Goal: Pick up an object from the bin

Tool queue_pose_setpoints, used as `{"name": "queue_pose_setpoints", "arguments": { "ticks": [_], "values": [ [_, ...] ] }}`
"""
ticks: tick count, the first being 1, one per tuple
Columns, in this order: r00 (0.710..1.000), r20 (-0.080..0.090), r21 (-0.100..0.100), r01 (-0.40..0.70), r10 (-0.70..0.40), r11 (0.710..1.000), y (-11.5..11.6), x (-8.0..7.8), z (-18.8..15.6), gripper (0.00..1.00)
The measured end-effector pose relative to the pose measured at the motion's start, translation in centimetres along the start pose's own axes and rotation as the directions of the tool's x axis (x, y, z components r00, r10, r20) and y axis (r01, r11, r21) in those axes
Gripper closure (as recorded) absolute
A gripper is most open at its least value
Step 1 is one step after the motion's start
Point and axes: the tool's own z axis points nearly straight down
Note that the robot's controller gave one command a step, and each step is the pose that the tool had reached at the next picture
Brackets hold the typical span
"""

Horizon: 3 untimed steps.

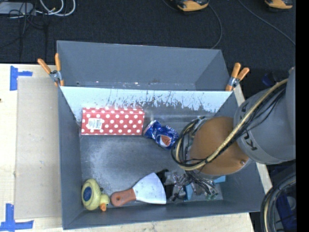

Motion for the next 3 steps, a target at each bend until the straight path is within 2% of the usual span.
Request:
{"name": "queue_pose_setpoints", "arguments": {
  "ticks": [1,2,3],
  "values": [
    [1.000,-0.010,-0.002,0.006,-0.006,1.000,0.2,0.0,-4.3,1.00],
    [1.000,0.004,0.000,0.000,0.000,1.000,-0.3,-0.4,-7.5,1.00],
    [1.000,-0.011,-0.003,0.004,-0.004,1.000,-0.3,-0.4,-8.0,1.00]
  ]
}}
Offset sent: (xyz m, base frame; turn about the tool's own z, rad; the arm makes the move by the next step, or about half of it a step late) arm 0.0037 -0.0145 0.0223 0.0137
